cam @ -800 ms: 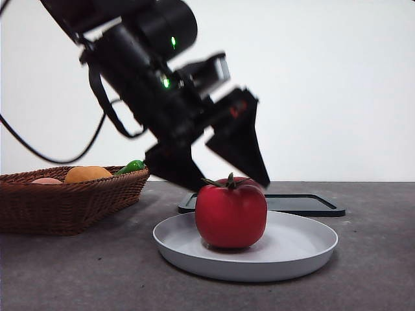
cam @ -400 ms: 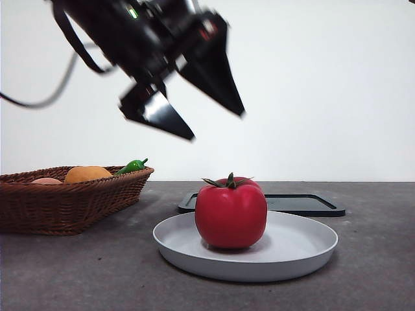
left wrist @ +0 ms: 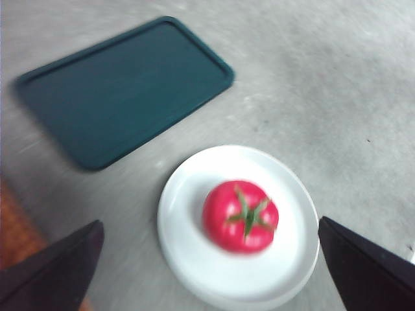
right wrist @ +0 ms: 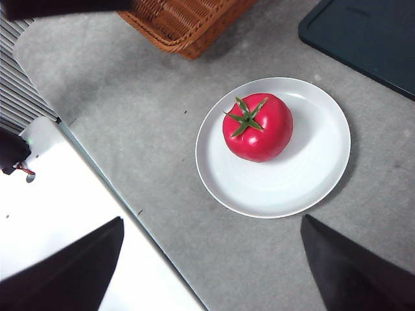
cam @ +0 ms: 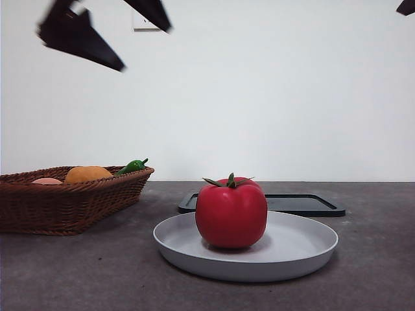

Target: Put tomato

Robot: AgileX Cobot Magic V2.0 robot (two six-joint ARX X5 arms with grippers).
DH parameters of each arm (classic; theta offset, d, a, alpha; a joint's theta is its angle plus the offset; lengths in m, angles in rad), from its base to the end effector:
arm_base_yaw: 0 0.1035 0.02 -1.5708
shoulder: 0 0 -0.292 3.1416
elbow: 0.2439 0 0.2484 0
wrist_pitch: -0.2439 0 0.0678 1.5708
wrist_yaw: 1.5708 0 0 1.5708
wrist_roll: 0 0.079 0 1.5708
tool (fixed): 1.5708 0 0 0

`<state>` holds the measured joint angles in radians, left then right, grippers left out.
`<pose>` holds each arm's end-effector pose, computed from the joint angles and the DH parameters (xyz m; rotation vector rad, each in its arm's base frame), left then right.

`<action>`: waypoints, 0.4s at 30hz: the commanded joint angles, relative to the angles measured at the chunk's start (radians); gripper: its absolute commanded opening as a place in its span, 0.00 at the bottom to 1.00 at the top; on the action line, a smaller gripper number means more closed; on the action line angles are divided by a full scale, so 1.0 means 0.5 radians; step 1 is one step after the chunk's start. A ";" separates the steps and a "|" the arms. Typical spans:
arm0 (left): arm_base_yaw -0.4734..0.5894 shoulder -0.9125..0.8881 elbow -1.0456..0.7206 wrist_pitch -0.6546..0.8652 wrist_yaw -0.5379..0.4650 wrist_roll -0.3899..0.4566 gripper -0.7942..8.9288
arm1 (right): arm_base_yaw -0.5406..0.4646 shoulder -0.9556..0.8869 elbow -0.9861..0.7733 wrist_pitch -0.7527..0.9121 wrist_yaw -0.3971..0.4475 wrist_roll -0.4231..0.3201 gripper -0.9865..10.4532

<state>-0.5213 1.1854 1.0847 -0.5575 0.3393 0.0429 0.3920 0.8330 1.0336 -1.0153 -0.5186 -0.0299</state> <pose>0.2199 -0.1566 0.3225 0.1004 0.6578 -0.8431 0.1157 0.0902 0.3271 0.0271 0.8275 0.8707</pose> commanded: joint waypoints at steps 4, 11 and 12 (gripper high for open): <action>0.079 -0.211 0.040 -0.325 0.004 0.056 0.62 | 0.011 0.078 0.036 0.095 0.005 -0.009 0.46; 0.072 -0.359 0.040 -0.738 0.189 0.056 0.62 | 0.011 0.203 0.036 0.189 -0.011 -0.009 0.46; 0.069 -0.365 0.040 -0.773 0.253 0.056 0.62 | 0.012 0.222 0.035 0.201 -0.011 -0.009 0.46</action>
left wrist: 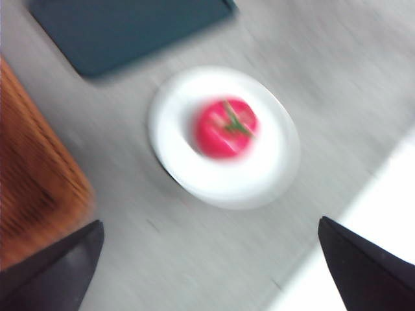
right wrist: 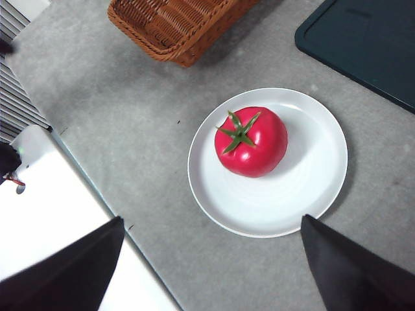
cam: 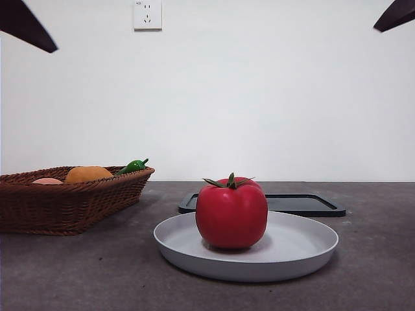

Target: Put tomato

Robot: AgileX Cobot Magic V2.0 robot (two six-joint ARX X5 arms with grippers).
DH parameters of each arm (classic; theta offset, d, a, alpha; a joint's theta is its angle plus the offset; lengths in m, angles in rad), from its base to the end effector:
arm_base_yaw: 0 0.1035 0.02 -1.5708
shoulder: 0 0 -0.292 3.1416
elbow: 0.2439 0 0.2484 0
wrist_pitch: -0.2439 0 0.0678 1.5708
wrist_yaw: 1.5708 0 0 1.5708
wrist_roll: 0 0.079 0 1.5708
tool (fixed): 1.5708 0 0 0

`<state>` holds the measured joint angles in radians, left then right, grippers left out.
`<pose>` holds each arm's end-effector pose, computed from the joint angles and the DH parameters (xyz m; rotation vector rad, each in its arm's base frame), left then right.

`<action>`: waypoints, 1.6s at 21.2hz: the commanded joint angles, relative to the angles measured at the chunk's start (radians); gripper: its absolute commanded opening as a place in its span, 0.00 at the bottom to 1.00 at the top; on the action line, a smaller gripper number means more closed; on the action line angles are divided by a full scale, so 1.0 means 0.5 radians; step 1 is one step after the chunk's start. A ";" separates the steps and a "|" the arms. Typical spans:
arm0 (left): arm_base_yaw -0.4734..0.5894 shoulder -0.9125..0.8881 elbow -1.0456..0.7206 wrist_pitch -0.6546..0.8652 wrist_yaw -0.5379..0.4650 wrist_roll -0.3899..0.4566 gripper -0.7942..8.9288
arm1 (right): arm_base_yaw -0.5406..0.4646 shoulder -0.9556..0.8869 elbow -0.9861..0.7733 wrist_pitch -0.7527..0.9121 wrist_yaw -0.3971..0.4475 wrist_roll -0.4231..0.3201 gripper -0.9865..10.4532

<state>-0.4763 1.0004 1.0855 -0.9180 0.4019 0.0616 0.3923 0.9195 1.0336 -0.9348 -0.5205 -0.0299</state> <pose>0.1564 -0.1155 0.3256 0.0861 0.8328 -0.8519 0.1408 0.1008 0.3230 0.0282 0.8337 0.8720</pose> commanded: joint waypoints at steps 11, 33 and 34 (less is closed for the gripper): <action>-0.031 -0.026 0.038 -0.124 0.262 0.018 0.62 | 0.150 0.286 0.035 0.192 -0.004 -0.008 0.46; -0.031 -0.026 0.038 -0.124 0.261 0.018 0.62 | 0.539 1.169 0.036 0.922 0.511 -0.024 0.47; -0.031 -0.026 0.038 -0.124 0.261 0.018 0.62 | 0.551 1.207 0.035 0.958 0.560 -0.024 0.48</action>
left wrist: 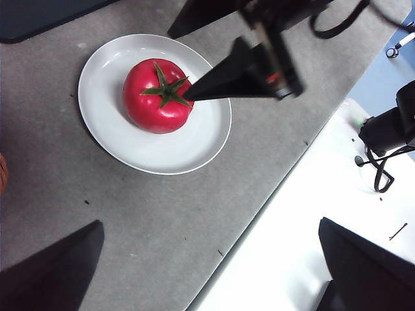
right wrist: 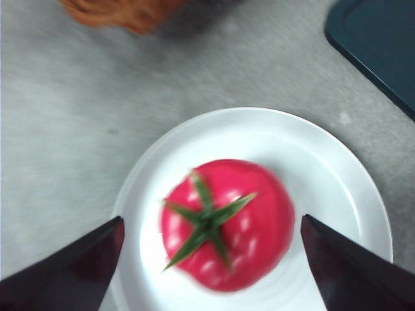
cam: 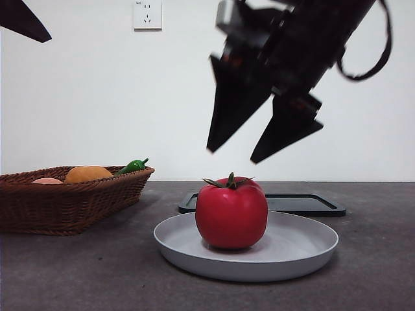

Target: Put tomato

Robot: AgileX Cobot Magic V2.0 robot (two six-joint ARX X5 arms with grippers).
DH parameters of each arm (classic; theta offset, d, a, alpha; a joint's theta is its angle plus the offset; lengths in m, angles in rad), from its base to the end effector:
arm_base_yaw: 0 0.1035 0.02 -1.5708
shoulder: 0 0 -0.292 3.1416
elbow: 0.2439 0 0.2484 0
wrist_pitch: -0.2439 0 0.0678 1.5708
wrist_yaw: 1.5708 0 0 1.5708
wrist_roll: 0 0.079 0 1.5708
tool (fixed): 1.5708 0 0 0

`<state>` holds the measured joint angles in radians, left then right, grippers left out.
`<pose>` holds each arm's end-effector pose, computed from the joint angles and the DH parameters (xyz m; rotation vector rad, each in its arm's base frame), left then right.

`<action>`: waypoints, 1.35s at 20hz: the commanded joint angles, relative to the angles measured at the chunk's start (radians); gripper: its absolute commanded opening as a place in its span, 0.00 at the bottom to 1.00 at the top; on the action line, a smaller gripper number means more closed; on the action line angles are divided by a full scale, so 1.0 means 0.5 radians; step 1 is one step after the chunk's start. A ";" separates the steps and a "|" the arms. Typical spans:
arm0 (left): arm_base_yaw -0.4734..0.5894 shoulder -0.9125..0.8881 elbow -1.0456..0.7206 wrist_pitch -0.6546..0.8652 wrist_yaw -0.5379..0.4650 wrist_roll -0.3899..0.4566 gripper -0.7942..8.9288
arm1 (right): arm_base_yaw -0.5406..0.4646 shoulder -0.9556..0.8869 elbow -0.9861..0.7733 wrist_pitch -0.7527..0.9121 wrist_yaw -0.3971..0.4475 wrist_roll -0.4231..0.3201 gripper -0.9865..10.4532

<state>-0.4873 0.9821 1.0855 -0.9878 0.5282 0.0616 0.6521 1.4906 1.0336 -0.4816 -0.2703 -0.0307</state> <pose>0.1383 -0.1184 0.3257 0.0335 0.8916 -0.9741 0.2451 0.2137 0.2259 -0.2105 0.9402 0.8667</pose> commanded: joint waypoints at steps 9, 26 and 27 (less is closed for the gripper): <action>-0.009 0.011 0.038 0.023 0.008 0.018 0.62 | 0.081 0.195 0.035 0.190 0.126 -0.018 0.52; -0.009 0.011 0.038 0.031 0.008 0.018 0.62 | 0.119 0.446 0.035 0.160 0.150 -0.003 0.49; -0.009 0.011 0.038 0.031 0.008 0.018 0.62 | 0.119 0.446 0.035 0.158 0.184 0.002 0.44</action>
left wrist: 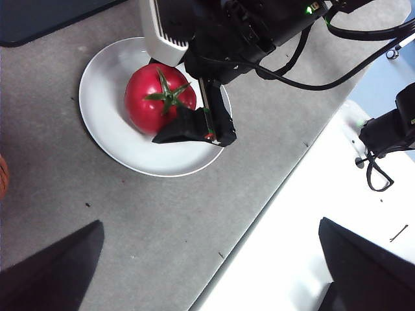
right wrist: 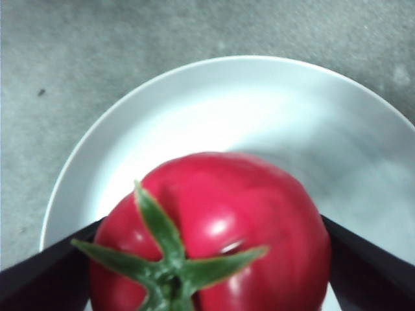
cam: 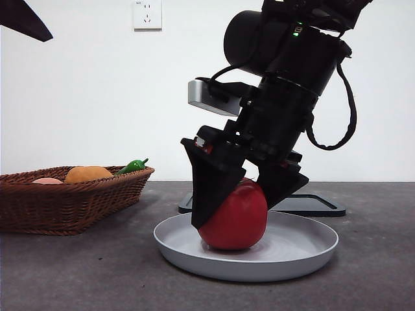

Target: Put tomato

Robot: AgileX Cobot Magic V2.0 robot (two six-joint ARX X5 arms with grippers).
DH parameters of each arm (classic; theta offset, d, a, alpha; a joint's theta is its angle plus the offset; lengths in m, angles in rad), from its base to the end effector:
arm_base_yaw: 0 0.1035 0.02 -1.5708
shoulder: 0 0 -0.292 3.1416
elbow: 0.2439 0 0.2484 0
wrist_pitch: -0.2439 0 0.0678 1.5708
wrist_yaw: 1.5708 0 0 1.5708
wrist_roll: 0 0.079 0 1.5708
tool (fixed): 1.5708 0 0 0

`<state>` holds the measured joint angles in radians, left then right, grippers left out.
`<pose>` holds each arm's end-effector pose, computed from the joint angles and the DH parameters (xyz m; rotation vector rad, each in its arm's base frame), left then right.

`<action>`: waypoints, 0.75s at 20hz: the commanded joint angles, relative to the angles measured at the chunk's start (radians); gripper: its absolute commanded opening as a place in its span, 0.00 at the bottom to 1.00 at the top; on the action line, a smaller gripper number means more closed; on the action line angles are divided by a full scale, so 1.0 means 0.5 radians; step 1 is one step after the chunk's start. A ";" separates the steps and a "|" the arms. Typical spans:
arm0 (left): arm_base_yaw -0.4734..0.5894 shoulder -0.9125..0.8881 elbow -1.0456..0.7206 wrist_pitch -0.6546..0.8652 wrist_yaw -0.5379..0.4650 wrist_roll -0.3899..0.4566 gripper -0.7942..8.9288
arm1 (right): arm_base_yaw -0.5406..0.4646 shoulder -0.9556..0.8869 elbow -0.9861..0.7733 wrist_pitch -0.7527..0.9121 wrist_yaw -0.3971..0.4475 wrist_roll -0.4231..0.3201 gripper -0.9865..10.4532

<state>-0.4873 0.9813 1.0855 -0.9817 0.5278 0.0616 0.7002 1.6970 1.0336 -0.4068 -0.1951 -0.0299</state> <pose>0.1387 -0.1186 0.3263 0.0339 0.8844 -0.9746 0.2603 0.2394 0.1645 -0.3011 1.0574 0.8225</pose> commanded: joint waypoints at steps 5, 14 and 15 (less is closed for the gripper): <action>-0.009 0.012 0.038 0.019 0.008 0.018 0.62 | 0.022 0.031 0.036 -0.013 0.009 0.004 0.22; -0.009 0.012 0.038 0.019 0.008 0.018 0.62 | -0.081 -0.079 0.381 -0.045 0.176 0.004 0.22; -0.009 0.012 0.038 0.019 0.009 0.018 0.62 | -0.113 -0.076 0.421 0.008 0.220 -0.013 0.22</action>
<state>-0.4873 0.9813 1.0855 -0.9802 0.5278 0.0616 0.6407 1.6482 1.2304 -0.4034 -0.0914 -0.0303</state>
